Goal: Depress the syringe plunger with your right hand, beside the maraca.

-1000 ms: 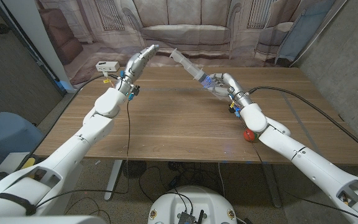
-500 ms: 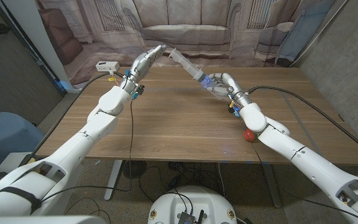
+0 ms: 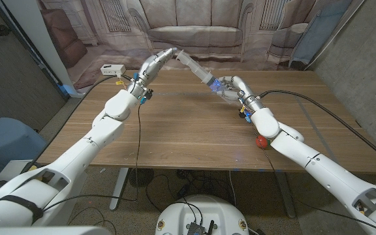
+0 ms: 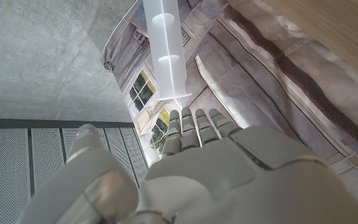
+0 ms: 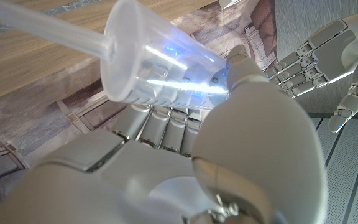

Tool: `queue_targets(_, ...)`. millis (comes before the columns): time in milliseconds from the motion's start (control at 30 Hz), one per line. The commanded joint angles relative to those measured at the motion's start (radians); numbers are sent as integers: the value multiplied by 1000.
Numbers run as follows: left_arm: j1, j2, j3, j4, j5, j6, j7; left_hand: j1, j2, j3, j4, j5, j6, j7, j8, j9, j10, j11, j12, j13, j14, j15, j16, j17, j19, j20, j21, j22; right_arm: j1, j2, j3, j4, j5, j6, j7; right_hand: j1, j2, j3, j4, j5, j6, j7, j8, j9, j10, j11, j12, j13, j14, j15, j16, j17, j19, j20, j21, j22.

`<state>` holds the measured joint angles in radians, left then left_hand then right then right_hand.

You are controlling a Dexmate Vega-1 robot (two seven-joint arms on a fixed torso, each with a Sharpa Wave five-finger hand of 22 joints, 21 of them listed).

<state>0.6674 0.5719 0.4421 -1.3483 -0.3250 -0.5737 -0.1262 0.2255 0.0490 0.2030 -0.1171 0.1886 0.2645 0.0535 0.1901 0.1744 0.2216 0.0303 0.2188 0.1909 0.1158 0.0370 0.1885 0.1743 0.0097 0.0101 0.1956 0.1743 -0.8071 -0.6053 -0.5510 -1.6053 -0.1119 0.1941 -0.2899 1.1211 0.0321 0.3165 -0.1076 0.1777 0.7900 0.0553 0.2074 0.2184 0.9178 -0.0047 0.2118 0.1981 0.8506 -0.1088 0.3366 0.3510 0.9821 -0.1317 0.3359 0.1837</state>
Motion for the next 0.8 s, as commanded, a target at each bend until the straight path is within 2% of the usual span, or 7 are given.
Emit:
queue_targets(33,-2,4,15,-8,54,6,23,14,8,6,-4,-2,14,-6,7,4,3,-12,-4,3,-1,-10,-4,3,-5,3,-1,3,-5,2,5,6,4,14,-6,-20,155,109,103,5,122,-98,7,0,7,3,5,2,7,-36,-4,3,2,6,5,5)
queue_targets(800,0,17,29,-34,65,22,10,18,15,9,-4,-2,10,1,2,3,0,-16,-6,3,-6,-11,-5,3,-14,13,-3,3,4,11,-5,20,11,28,13,-22,155,109,103,4,123,-98,6,2,8,1,3,3,8,-34,-8,11,-2,6,10,5)
